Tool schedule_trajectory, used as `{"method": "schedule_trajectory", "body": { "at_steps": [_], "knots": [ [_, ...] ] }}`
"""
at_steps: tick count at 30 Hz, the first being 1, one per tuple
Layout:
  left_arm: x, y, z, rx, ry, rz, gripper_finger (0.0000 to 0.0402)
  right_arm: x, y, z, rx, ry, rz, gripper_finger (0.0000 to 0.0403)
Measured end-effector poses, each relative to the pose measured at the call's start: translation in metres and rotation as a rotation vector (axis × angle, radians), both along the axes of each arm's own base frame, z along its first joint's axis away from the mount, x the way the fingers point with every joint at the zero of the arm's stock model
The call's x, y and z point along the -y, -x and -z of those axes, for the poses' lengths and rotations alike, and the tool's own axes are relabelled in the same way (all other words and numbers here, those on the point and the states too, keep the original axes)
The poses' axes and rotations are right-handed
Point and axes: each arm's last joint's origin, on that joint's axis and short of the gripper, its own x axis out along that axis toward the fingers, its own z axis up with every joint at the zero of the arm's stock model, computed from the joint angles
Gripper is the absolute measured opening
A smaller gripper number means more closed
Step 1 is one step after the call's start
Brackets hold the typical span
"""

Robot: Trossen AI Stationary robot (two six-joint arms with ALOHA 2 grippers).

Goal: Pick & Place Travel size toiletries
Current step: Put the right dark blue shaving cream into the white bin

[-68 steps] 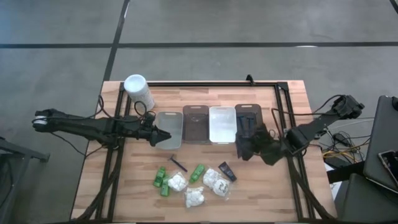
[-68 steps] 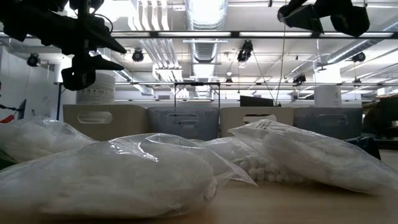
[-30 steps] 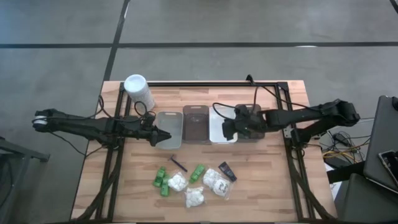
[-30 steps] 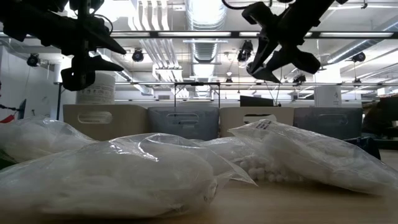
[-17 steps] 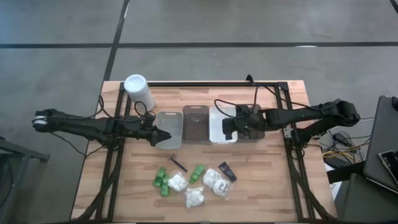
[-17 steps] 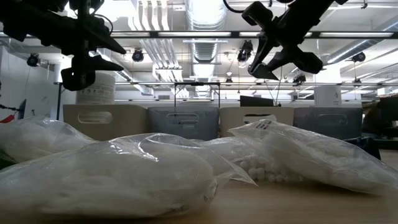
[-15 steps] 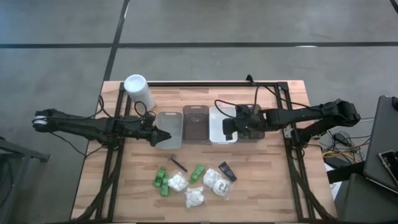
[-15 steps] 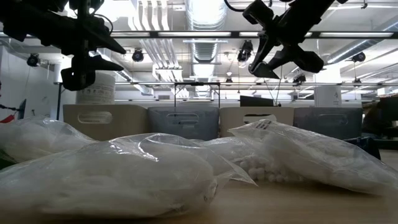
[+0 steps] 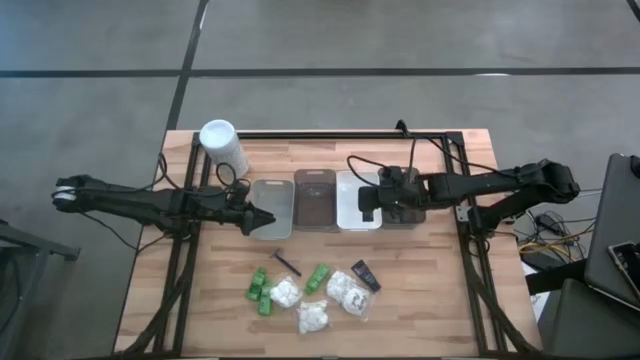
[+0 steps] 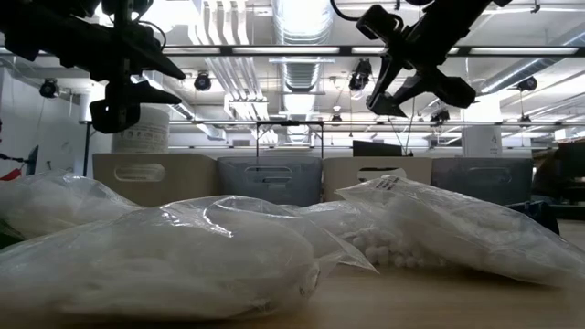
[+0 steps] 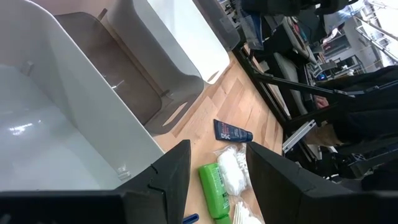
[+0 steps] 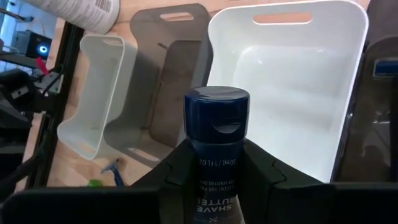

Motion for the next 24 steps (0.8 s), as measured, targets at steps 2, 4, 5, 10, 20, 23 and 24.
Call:
{"method": "schedule_trajectory", "body": {
  "at_steps": [2, 4, 5, 10, 20, 23, 24],
  "knots": [
    [0.000, 0.000, 0.000, 0.000, 0.000, 0.000, 0.0161, 0.000, 0.000, 0.001, -0.007, 0.003, -0.005, 0.0075],
    [0.000, 0.000, 0.000, 0.000, 0.000, 0.000, 0.0161, 0.001, 0.001, 0.004, -0.016, 0.004, -0.004, 0.0069],
    [0.000, 0.000, 0.000, 0.000, 0.000, 0.000, 0.0161, 0.002, 0.002, 0.005, -0.020, 0.004, -0.002, 0.0068],
    [0.000, 0.000, 0.000, 0.000, 0.000, 0.000, 0.0161, 0.005, 0.003, 0.015, -0.051, -0.041, -0.021, 0.0079],
    [0.000, 0.000, 0.000, 0.000, -0.002, -0.004, 0.0161, 0.019, -0.013, 0.044, -0.176, -0.024, -0.117, 0.0072],
    [0.000, 0.000, 0.000, 0.000, -0.002, -0.004, 0.0161, 0.026, -0.018, 0.050, -0.180, -0.017, -0.114, 0.0077],
    [0.000, 0.000, 0.000, -0.001, -0.002, -0.004, 0.0161, 0.028, -0.019, 0.051, -0.178, -0.017, -0.106, 0.0082]
  ]
}}
